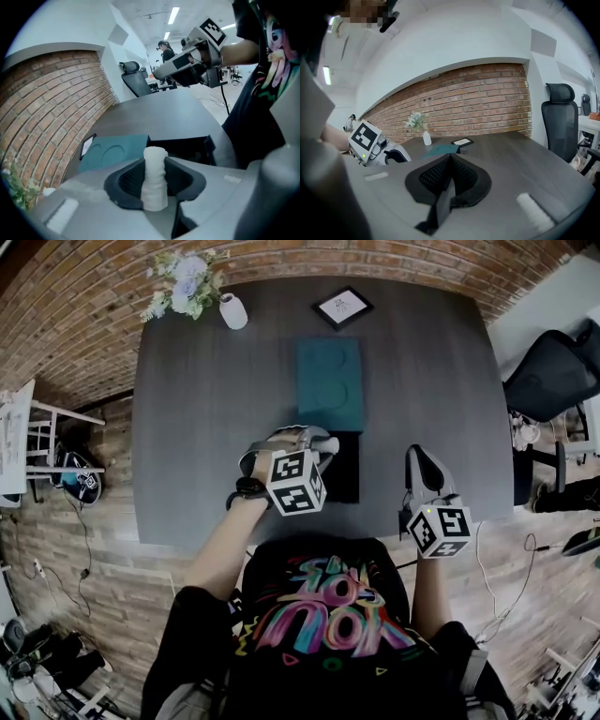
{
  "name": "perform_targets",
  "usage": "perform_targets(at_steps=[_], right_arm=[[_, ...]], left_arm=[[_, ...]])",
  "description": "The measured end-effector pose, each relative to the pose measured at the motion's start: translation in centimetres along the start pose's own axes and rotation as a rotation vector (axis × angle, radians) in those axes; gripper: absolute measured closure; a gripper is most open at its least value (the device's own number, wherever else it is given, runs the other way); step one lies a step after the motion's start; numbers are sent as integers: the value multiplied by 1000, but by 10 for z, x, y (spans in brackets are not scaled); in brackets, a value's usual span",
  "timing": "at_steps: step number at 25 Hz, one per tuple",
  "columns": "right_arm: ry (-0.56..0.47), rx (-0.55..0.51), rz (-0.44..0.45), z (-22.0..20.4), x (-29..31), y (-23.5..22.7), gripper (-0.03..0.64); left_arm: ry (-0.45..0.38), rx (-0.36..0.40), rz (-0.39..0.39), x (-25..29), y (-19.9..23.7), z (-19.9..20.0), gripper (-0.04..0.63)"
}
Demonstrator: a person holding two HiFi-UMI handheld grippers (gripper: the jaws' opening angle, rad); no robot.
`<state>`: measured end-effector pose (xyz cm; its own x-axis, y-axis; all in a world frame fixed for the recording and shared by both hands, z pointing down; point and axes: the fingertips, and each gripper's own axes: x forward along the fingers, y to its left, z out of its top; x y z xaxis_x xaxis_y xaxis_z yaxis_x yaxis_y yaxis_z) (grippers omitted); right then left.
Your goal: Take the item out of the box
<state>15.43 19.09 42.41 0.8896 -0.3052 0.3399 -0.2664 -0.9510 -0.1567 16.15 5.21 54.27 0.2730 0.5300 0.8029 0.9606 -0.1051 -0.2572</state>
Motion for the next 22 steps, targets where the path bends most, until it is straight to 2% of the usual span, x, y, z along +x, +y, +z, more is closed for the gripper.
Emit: perform_targets(at_steps=[4, 13, 22], right_arm=[[-5, -12, 28, 6, 12, 8, 615], [-14, -27, 85, 16, 37, 31, 615], [-24, -44, 110, 30, 51, 39, 615]], left_arm=[[-33, -31, 53, -22, 16, 4, 463], [-182, -174, 172, -80, 56, 14, 463], [-397, -358, 370, -150, 104, 25, 463]])
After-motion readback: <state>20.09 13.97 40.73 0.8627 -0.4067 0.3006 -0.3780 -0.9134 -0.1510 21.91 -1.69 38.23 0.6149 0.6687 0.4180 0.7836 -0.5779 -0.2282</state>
